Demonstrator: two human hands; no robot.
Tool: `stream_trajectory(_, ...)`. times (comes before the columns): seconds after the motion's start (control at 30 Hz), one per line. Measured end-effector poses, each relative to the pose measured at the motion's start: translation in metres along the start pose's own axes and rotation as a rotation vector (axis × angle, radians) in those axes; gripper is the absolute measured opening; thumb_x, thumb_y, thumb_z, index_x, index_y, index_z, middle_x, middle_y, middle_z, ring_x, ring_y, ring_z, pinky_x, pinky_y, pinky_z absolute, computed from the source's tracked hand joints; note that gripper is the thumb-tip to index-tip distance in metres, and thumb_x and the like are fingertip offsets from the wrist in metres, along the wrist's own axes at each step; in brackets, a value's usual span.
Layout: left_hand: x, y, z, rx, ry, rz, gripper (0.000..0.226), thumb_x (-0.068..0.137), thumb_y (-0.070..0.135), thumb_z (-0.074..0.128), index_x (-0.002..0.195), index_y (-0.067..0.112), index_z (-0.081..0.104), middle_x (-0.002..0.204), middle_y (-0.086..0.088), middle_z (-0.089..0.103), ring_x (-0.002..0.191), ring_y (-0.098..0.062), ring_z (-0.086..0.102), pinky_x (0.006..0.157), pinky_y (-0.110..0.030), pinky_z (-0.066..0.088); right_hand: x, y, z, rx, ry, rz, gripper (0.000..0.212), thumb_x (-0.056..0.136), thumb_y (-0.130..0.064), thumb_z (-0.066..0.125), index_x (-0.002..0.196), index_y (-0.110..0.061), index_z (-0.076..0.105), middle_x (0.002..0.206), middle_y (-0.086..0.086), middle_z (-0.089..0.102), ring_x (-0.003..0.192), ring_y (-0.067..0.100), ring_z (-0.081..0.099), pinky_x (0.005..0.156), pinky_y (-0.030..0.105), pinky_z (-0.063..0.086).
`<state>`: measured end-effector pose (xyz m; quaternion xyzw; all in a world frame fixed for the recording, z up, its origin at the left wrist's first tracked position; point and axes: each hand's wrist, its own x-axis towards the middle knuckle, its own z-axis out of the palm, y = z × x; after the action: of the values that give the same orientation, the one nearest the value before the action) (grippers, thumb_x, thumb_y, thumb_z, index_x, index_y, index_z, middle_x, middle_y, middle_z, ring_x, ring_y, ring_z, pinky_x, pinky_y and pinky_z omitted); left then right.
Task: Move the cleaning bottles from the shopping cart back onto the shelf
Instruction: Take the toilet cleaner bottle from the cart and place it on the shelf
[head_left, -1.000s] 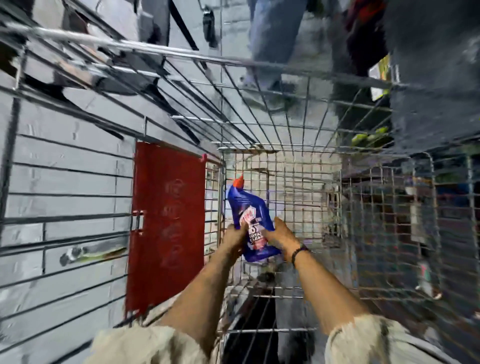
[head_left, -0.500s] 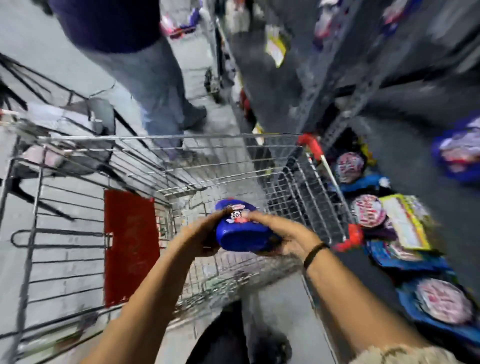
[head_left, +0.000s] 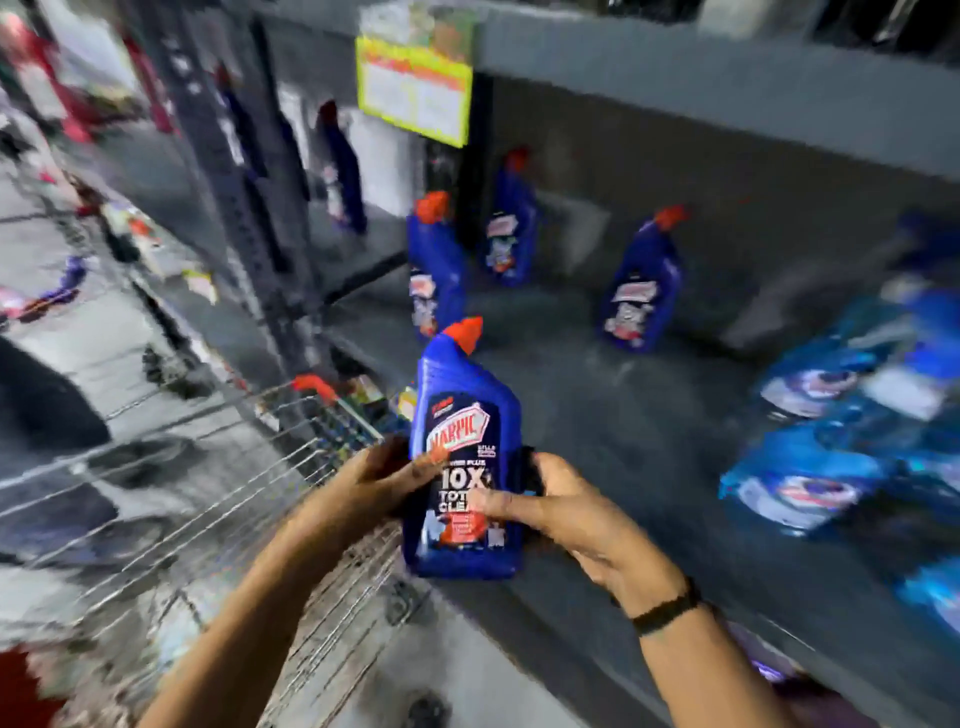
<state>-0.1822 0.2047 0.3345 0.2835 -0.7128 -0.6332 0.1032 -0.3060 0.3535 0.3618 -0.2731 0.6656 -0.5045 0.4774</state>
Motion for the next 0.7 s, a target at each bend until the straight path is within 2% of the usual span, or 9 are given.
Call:
stream_trajectory(0.07, 0.026, 0.014, 0.02, 0.133, -0.05, 0.152, 0.063, 0.066, 0.067, 0.061, 0.096, 0.012, 0.059, 0.094, -0.009, 0.073, 0.081, -0.009, 0.058, 0.082, -0.04, 0.054, -0.002, 0.006, -0.026, -0.116, 0.186, -0.103, 0.046, 0.071, -0.008, 0.074, 0.113, -0.009, 0.055, 0.111, 0.008, 0.067, 0.092, 0.01, 0.062, 0.085, 0.027, 0.053)
stream_trajectory(0.1, 0.038, 0.021, 0.031, 0.203, -0.068, 0.216, 0.071, 0.064, 0.067, 0.062, 0.1, 0.006, 0.056, 0.097, -0.016, 0.07, 0.083, -0.012, 0.055, 0.083, -0.042, 0.052, 0.0, 0.009, -0.037, -0.168, 0.277, -0.14, 0.056, 0.067, -0.012, 0.079, 0.116, -0.011, 0.053, 0.116, 0.008, 0.065, 0.098, 0.014, 0.062, 0.091, 0.032, 0.053)
stream_trajectory(0.17, 0.067, 0.034, 0.053, 0.377, -0.065, 0.36, 0.061, 0.074, 0.046, 0.067, 0.105, -0.005, 0.051, 0.09, -0.014, 0.064, 0.079, -0.014, 0.051, 0.071, -0.031, 0.045, 0.004, 0.015, -0.061, -0.255, 0.463, -0.201, 0.067, 0.059, -0.02, 0.084, 0.118, -0.015, 0.052, 0.118, 0.005, 0.065, 0.104, 0.017, 0.062, 0.094, 0.038, 0.051)
stream_trajectory(0.23, 0.09, 0.048, 0.072, 0.473, -0.047, 0.475, 0.04, 0.082, 0.017, 0.065, 0.107, -0.009, 0.047, 0.087, -0.006, 0.055, 0.079, -0.014, 0.049, 0.06, -0.015, 0.038, 0.014, 0.015, -0.076, -0.287, 0.601, -0.246, 0.072, 0.058, -0.018, 0.084, 0.121, -0.012, 0.05, 0.117, -0.002, 0.063, 0.105, 0.013, 0.06, 0.091, 0.022, 0.049)
stream_trajectory(0.3, 0.114, 0.052, 0.085, 0.479, -0.068, 0.517, 0.033, 0.084, 0.007, 0.061, 0.109, -0.008, 0.045, 0.089, -0.003, 0.052, 0.077, -0.011, 0.05, 0.06, -0.002, 0.038, 0.025, 0.013, -0.086, -0.278, 0.702, -0.275, 0.072, 0.061, -0.01, 0.082, 0.123, -0.006, 0.047, 0.108, -0.006, 0.057, 0.1, 0.007, 0.054, 0.072, -0.003, 0.039)
stream_trajectory(0.37, 0.134, 0.046, 0.091, 0.455, -0.086, 0.513, 0.033, 0.085, 0.005, 0.06, 0.111, -0.008, 0.043, 0.091, -0.004, 0.052, 0.079, -0.01, 0.051, 0.061, 0.003, 0.039, 0.038, 0.017, -0.091, -0.253, 0.754, -0.277, 0.07, 0.063, -0.004, 0.079, 0.125, -0.004, 0.045, 0.108, -0.002, 0.057, 0.098, 0.006, 0.052, 0.064, -0.009, 0.034)
stream_trajectory(0.43, 0.148, 0.033, 0.094, 0.433, -0.112, 0.49, 0.032, 0.086, 0.006, 0.058, 0.112, -0.006, 0.044, 0.094, -0.005, 0.055, 0.086, -0.015, 0.054, 0.066, -0.002, 0.044, 0.051, 0.026, -0.093, -0.235, 0.762, -0.268, 0.07, 0.066, -0.003, 0.077, 0.127, -0.006, 0.043, 0.113, 0.002, 0.061, 0.101, 0.009, 0.055, 0.065, -0.01, 0.034)
stream_trajectory(0.53, 0.162, 0.017, 0.091, 0.365, -0.11, 0.462, 0.032, 0.086, 0.007, 0.059, 0.113, -0.003, 0.045, 0.097, -0.004, 0.058, 0.089, -0.015, 0.056, 0.071, -0.004, 0.046, 0.065, 0.035, -0.092, -0.214, 0.771, -0.262, 0.066, 0.069, -0.01, 0.076, 0.126, -0.009, 0.043, 0.107, -0.004, 0.058, 0.097, 0.007, 0.056, 0.067, -0.008, 0.036)
stream_trajectory(0.7, 0.181, -0.001, 0.08, 0.491, -0.305, 0.38, 0.083, 0.064, 0.014, 0.082, 0.133, 0.01, 0.036, 0.119, 0.004, 0.058, 0.11, -0.01, 0.053, 0.088, -0.011, 0.041, 0.068, 0.06, -0.088, -0.214, 0.779, -0.228, 0.074, 0.067, -0.009, 0.077, 0.131, -0.013, 0.04, 0.11, -0.012, 0.055, 0.102, 0.004, 0.053, 0.073, -0.009, 0.034)
